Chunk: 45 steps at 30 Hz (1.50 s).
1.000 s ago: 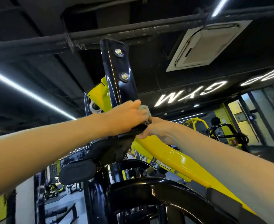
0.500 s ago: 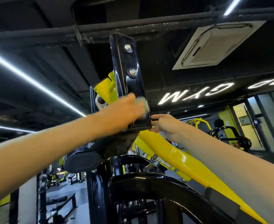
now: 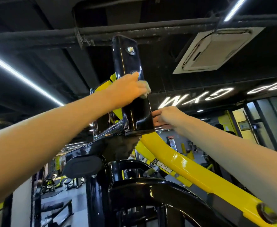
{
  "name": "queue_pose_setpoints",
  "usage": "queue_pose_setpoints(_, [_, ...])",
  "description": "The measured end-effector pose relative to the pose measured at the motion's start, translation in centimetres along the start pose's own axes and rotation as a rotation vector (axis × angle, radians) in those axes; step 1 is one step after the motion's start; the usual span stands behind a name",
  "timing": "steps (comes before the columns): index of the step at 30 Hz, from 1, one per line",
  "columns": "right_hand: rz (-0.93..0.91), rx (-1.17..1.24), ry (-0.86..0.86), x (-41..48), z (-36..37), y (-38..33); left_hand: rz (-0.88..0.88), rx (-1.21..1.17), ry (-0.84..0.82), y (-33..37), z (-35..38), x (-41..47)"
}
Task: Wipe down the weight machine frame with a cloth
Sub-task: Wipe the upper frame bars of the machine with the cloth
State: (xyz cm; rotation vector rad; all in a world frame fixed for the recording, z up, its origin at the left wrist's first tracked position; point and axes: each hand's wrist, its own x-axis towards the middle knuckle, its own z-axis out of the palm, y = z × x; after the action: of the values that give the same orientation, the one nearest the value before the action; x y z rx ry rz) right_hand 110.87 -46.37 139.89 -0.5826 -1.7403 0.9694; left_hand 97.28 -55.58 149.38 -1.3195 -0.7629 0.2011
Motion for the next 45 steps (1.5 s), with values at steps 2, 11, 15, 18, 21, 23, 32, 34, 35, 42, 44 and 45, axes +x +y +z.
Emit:
queue_pose_setpoints(2, [0.002, -0.009, 0.020, 0.0, 0.4, -0.7, -0.004, 0.207, -0.069, -0.3, 0.2, 2.2])
queue_pose_setpoints(11, [-0.116, 0.016, 0.016, 1.0, 1.0, -4.8, -0.370, -0.073, -0.113, -4.8, 0.1, 6.1])
queue_pose_setpoints(15, [-0.162, -0.043, -0.036, 1.8, 0.8, -5.5, -0.347, -0.346, -0.121, -6.5, 0.4, 4.8])
queue_pose_setpoints(18, [-0.187, -0.046, -0.028, 2.3, 1.4, -5.8, -0.480, -0.334, -0.047, -9.0, 0.3, 4.9])
queue_pose_setpoints(21, [-0.194, -0.053, -0.013, 2.5, 1.4, -5.8, -0.393, -0.482, -0.012, -8.5, 1.4, 4.1])
queue_pose_setpoints(23, [-0.204, -0.061, -0.016, 2.3, 1.0, -6.0, -0.453, -0.577, 0.076, -9.5, 2.1, 2.9])
queue_pose_setpoints(32, [-0.225, -0.100, -0.041, 1.9, 0.4, -7.4, -0.478, -0.580, 0.301, -10.1, 4.1, -1.4])
queue_pose_setpoints(34, [-0.213, -0.102, -0.051, 2.1, 0.6, -7.5, -0.474, -0.496, 0.297, -9.9, 3.7, -2.0])
queue_pose_setpoints(35, [-0.206, -0.101, -0.056, 2.2, 0.8, -7.5, -0.380, -0.473, 0.247, -9.3, 3.5, -2.0])
queue_pose_setpoints(42, [-0.175, -0.043, 0.002, 3.8, 2.5, -9.0, -0.537, -0.282, 0.185, -9.3, 1.8, 1.0])
queue_pose_setpoints(44, [-0.142, -0.032, -0.024, 3.8, 2.3, -9.6, -0.437, -0.273, 0.134, -8.8, 1.5, 2.1])
queue_pose_setpoints(45, [-0.131, -0.039, -0.041, 3.8, 2.1, -9.9, -0.392, -0.280, 0.098, -9.1, 1.4, 2.2])
